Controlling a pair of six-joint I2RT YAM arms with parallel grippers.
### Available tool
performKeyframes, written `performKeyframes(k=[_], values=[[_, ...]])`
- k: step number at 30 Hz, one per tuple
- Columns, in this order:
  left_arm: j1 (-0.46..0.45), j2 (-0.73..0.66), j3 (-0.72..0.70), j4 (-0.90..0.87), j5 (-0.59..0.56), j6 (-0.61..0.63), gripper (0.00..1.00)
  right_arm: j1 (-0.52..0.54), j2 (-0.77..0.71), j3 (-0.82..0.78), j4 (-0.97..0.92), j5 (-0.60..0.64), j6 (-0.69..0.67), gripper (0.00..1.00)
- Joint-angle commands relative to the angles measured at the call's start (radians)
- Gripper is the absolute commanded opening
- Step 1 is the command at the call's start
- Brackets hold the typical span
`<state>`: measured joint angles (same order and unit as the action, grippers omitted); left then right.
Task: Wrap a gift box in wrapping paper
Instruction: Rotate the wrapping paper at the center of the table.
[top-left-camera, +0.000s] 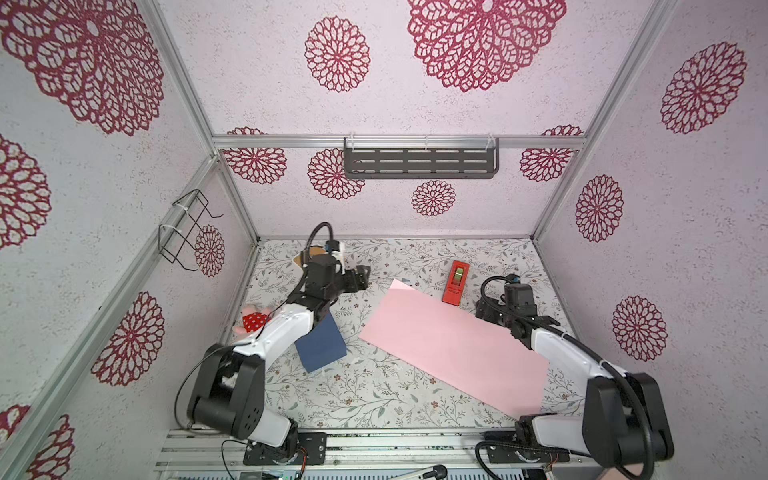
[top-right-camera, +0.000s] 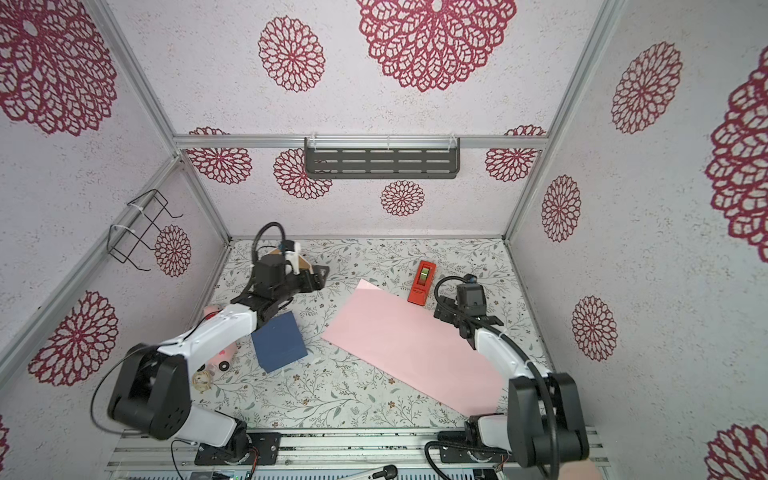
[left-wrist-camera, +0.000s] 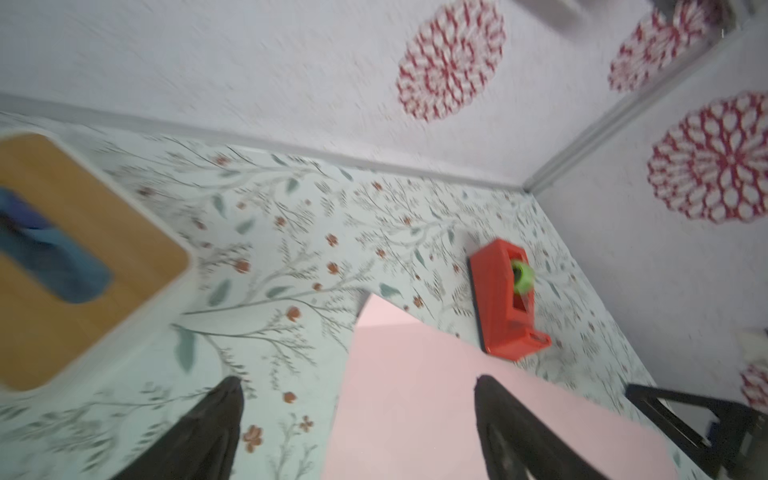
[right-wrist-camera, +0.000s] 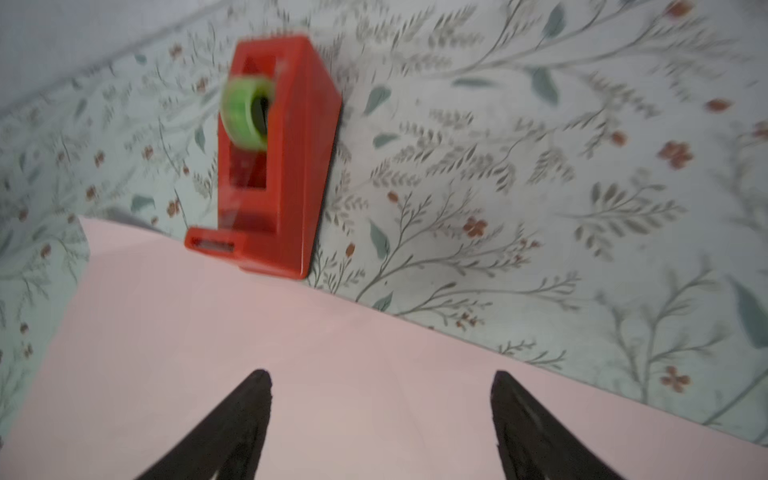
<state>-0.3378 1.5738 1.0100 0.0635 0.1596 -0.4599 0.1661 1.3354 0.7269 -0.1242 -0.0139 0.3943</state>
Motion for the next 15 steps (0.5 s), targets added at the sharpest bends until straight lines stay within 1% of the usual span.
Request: performKeyframes(k=[1,4,8,15], values=[[-0.008,0.142,0.114,-0.139,0.159,0.081,0.88,0.057,-0.003,0.019,-0.134,-0.191,-0.010,0.83],[-0.026,0.282,0.256,-0.199,0.188,0.125,0.85,0.084,0.011,0.002,-0.094,-0.247,0.034,0.81],[-0.034,0.450,0.392,-0.232,0.215,0.146,0.79,0.121,0.047,0.001,-0.117,-0.254,0.038,0.77],[-0.042,0.630,0.594,-0.334,0.235,0.207,0.76,0.128,0.097,-0.032,-0.094,-0.279,0.060,0.70]])
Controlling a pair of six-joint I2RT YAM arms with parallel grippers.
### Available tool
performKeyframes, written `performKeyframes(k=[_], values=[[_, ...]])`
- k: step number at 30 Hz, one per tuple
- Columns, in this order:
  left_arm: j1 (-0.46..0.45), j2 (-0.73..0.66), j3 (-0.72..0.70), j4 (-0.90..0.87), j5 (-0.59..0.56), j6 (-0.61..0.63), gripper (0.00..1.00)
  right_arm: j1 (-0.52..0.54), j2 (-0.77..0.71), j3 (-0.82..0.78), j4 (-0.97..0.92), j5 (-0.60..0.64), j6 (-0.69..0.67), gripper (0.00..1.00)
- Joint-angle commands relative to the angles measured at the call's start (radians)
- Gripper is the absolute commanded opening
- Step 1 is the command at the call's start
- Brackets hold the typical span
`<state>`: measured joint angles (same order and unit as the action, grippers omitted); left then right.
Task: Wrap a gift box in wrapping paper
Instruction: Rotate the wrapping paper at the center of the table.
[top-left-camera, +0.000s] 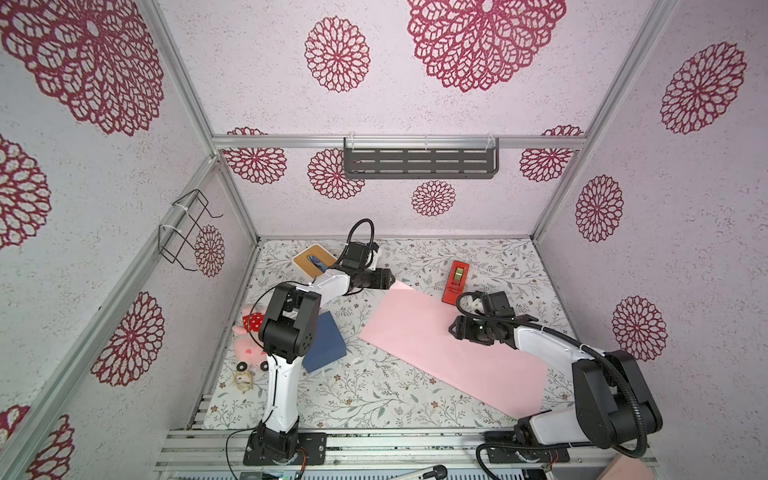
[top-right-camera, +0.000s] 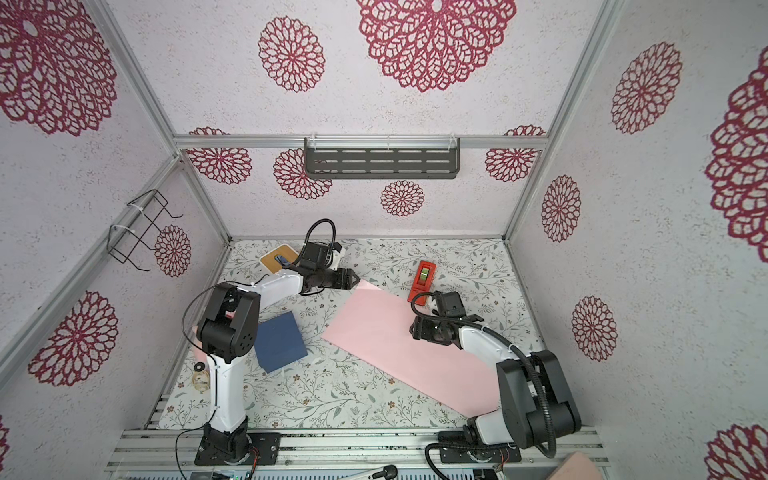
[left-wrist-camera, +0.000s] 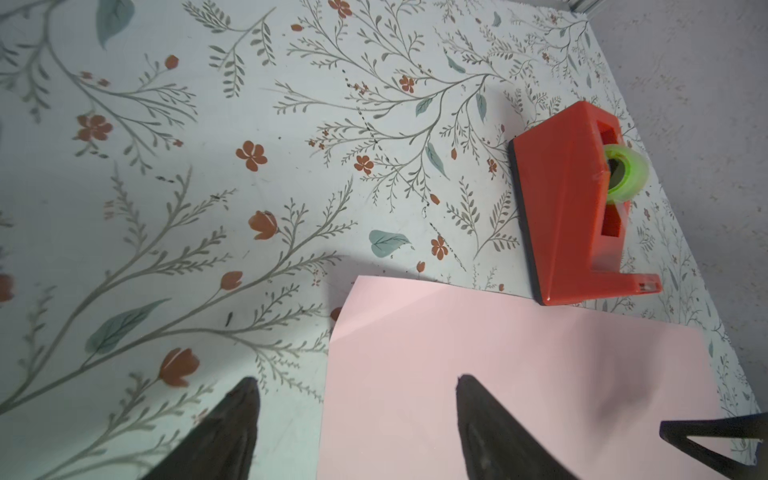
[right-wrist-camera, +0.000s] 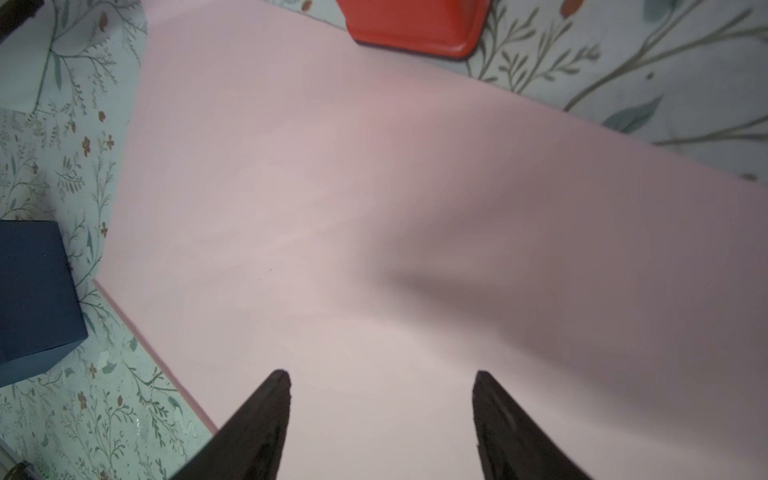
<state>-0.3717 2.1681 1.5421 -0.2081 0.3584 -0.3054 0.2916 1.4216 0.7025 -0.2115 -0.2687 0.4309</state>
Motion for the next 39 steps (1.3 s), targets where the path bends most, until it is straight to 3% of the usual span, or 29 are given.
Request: performKeyframes(k=[1,15,24,32,39], values=[[-0.008,0.057,0.085,-0.071,0.043,0.058,0.76,0.003,0.018,-0.012,-0.002,-0.024,0.026,0.70],[-0.014,0.290,0.369,-0.237,0.147,0.150,0.76,0.003,0.063,-0.017,0.026,-0.033,0.033,0.70],[-0.009,0.339,0.422,-0.260,0.285,0.205,0.63,0.003,0.078,-0.003,0.039,-0.058,0.039,0.70],[-0.004,0.374,0.468,-0.323,0.303,0.228,0.50,0.003,0.099,0.019,0.034,-0.077,0.038,0.70],[0.004,0.353,0.465,-0.317,0.252,0.206,0.53,0.003,0.109,0.045,0.017,-0.081,0.028,0.70]])
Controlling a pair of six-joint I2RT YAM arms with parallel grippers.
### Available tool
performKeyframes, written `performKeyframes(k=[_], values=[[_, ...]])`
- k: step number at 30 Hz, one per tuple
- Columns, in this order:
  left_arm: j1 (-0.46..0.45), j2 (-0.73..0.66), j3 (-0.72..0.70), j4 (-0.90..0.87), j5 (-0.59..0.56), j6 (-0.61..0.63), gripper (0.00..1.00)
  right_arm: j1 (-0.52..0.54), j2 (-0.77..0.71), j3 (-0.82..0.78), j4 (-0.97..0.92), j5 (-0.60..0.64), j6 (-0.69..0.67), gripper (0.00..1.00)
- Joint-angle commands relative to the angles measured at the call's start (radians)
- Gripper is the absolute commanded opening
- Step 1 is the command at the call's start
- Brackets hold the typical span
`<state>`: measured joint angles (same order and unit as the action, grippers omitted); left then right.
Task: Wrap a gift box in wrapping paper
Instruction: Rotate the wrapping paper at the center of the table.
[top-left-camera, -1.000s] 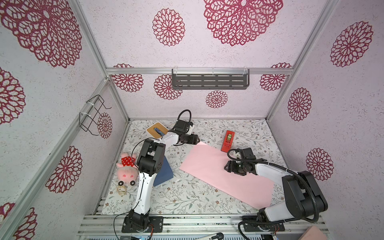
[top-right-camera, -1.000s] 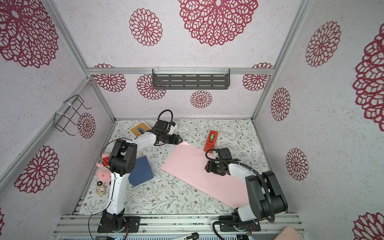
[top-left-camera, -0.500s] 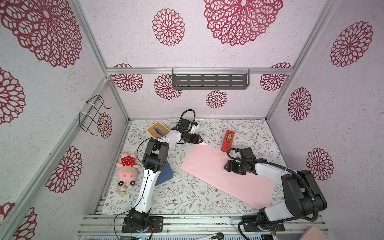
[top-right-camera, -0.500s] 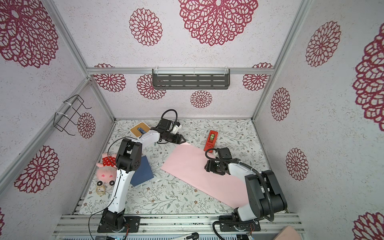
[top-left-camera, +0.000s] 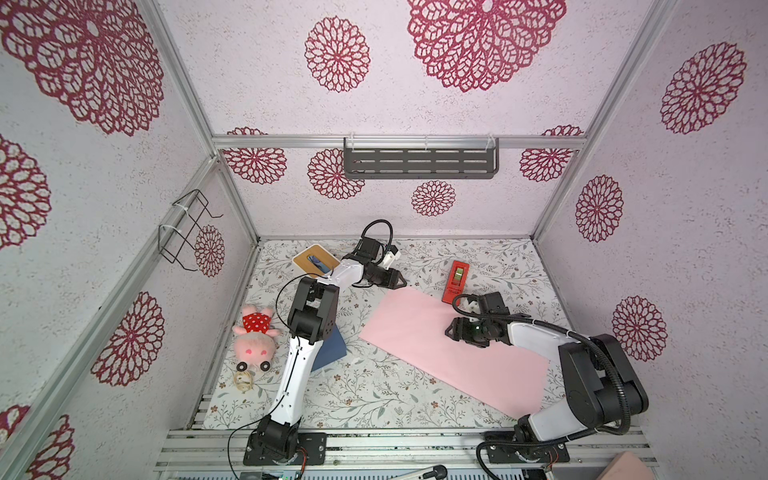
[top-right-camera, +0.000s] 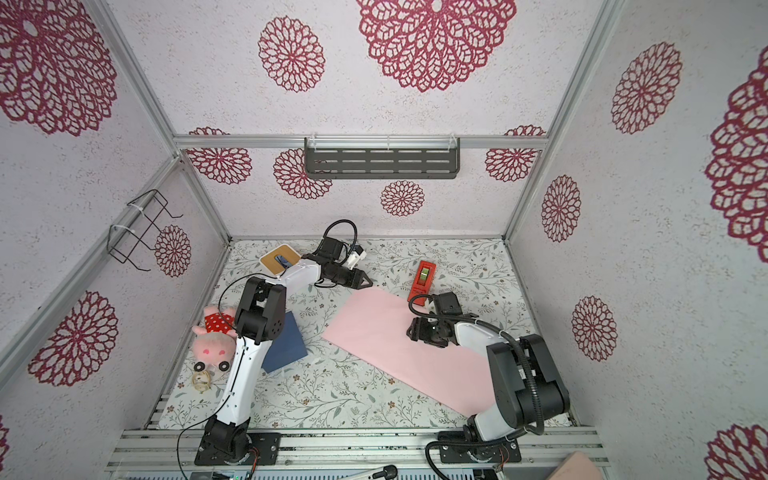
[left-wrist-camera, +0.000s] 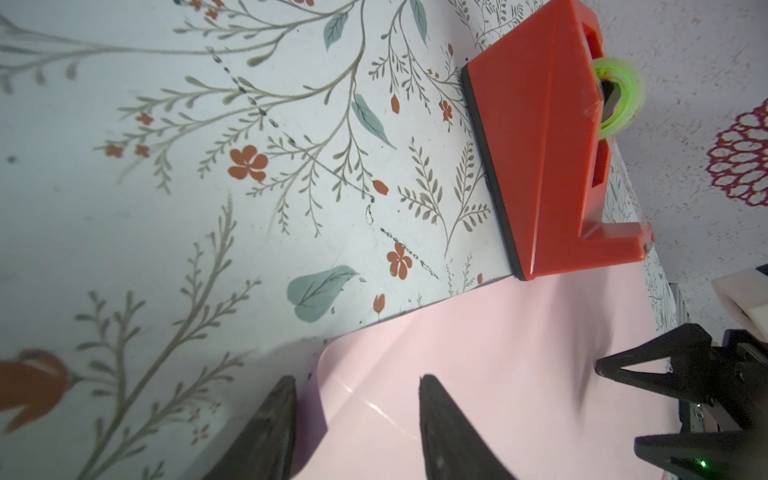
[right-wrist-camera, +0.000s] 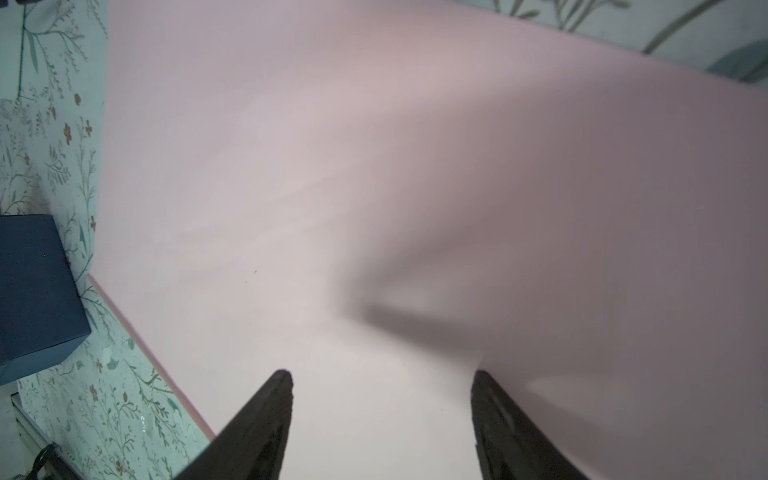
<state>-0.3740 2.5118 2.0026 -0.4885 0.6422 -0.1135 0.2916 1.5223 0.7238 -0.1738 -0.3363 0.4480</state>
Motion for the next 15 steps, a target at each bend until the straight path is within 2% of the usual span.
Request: performKeyframes(k=[1,4,15], values=[[0.006,0.007,0.002,-0.033,-0.038,0.010,0.53,0.003,0.010,0.026,-0.020,-0.013,0.011,0.70],[0.008,0.015,0.008,-0.030,-0.057,-0.004,0.48,0.003,0.014,0.026,-0.012,-0.020,0.013,0.70],[0.010,0.033,0.045,-0.046,-0.108,-0.050,0.09,0.003,-0.008,0.040,-0.046,-0.005,-0.002,0.71]])
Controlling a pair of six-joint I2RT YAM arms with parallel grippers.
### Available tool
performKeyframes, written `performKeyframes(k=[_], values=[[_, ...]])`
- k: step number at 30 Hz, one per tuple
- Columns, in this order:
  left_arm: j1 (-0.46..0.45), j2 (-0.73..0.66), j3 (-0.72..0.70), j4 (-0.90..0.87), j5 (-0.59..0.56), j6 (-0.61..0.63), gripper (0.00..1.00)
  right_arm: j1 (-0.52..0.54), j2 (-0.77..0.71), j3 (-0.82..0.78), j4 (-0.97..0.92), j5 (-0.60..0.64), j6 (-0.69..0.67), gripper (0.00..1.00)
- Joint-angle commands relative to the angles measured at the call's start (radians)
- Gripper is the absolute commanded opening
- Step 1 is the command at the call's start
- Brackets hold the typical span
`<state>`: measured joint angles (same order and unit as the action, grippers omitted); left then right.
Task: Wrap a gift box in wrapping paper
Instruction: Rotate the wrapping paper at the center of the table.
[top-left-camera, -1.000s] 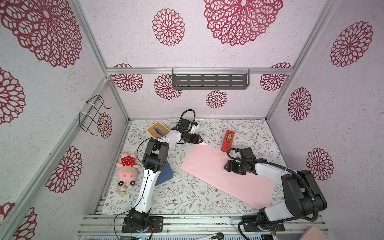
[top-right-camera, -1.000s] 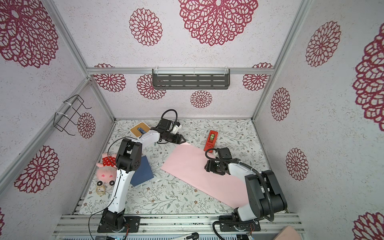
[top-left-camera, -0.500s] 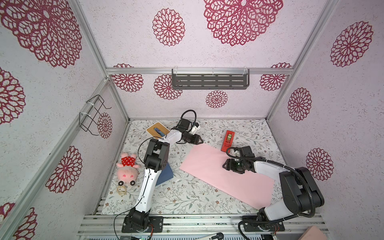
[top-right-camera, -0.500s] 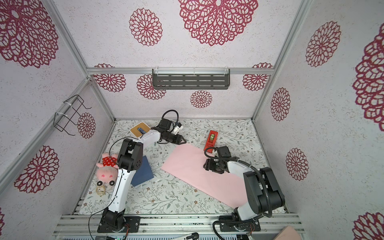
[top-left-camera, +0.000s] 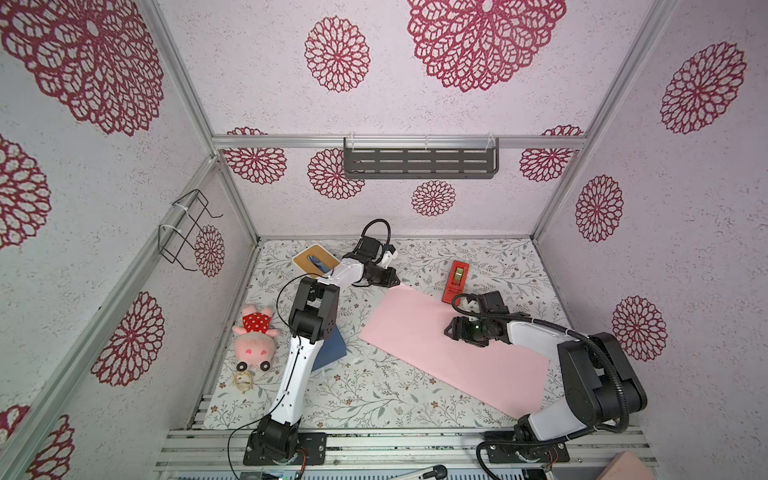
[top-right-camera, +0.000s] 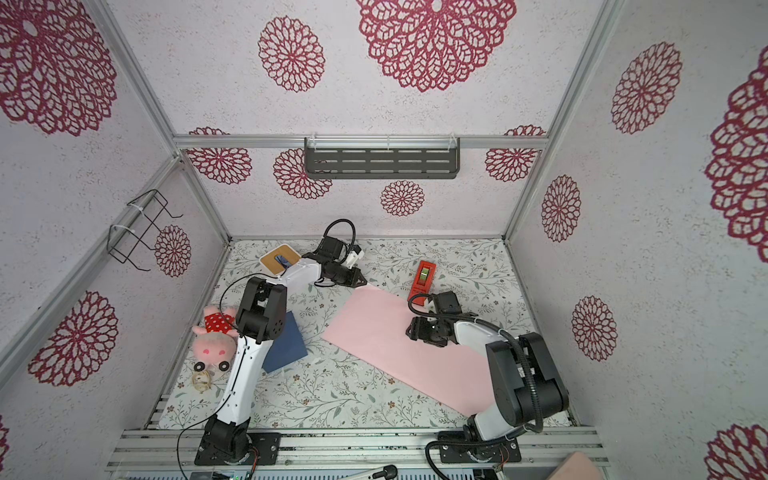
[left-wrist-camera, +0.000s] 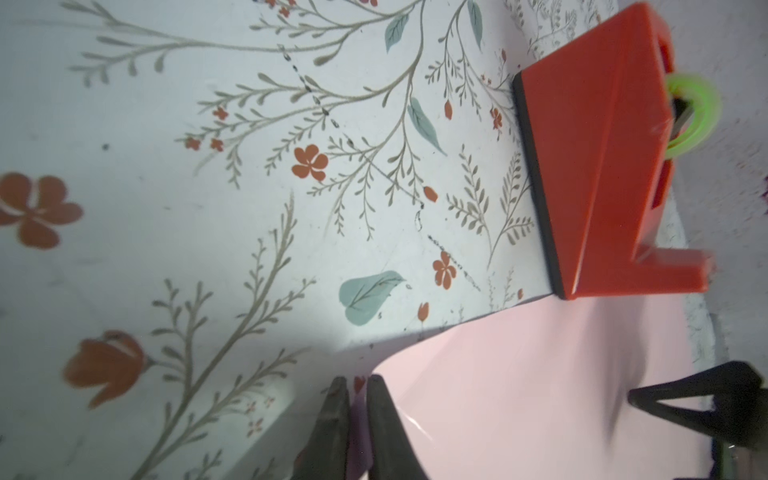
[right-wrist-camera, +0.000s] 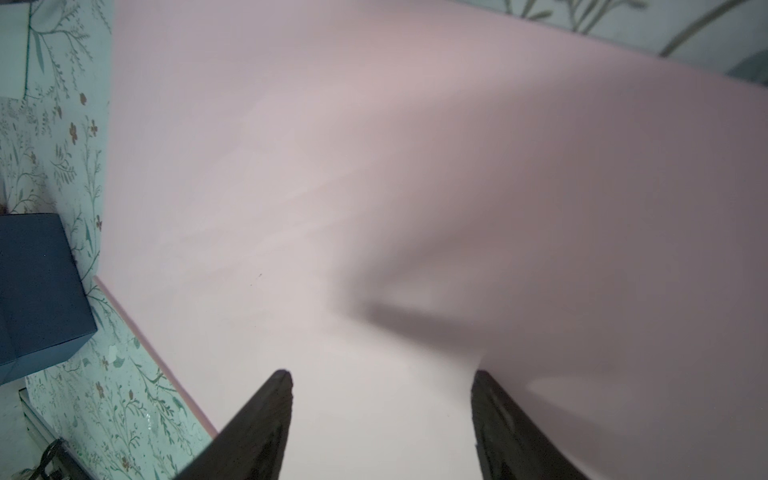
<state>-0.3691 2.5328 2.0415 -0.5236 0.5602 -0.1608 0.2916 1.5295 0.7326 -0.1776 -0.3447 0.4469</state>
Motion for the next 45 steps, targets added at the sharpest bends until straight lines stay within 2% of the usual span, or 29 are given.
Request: performKeyframes(k=[1,3,6,11,14,17,21,28,31,39,41,45], values=[[0.006,-0.001,-0.007,-0.005,-0.035,-0.013,0.06,0.002,-0.026,0.041,-0.062,0.013,-0.012,0.71],[0.011,-0.036,-0.049,0.012,-0.032,-0.040,0.00,0.000,-0.048,0.062,-0.105,0.044,-0.032,0.72],[0.019,-0.135,-0.186,0.067,-0.038,-0.097,0.00,-0.016,-0.083,0.087,-0.166,0.073,-0.063,0.73],[0.033,-0.348,-0.496,0.178,-0.136,-0.235,0.00,-0.078,-0.125,0.112,-0.207,0.076,-0.081,0.73],[0.042,-0.437,-0.657,0.291,-0.161,-0.360,0.00,-0.085,-0.111,0.119,-0.183,0.073,-0.073,0.73],[0.047,-0.494,-0.754,0.360,-0.194,-0.434,0.00,-0.084,-0.072,0.123,-0.151,0.044,-0.058,0.72],[0.062,-0.521,-0.788,0.348,-0.222,-0.436,0.00,-0.077,-0.043,0.132,-0.129,0.035,-0.054,0.72],[0.100,-0.533,-0.765,0.176,-0.189,-0.303,0.00,-0.042,-0.038,0.129,-0.107,0.028,-0.036,0.71],[0.124,-0.546,-0.767,0.122,-0.223,-0.267,0.00,-0.029,-0.033,0.116,-0.092,0.025,-0.031,0.71],[0.132,-0.554,-0.774,0.106,-0.232,-0.250,0.01,0.009,-0.019,0.115,-0.068,0.018,-0.008,0.71],[0.131,-0.559,-0.767,0.114,-0.220,-0.258,0.09,0.018,-0.013,0.116,-0.061,0.016,-0.006,0.70],[0.131,-0.645,-0.770,0.156,-0.206,-0.290,0.37,0.046,-0.029,0.116,-0.035,0.019,-0.010,0.70]])
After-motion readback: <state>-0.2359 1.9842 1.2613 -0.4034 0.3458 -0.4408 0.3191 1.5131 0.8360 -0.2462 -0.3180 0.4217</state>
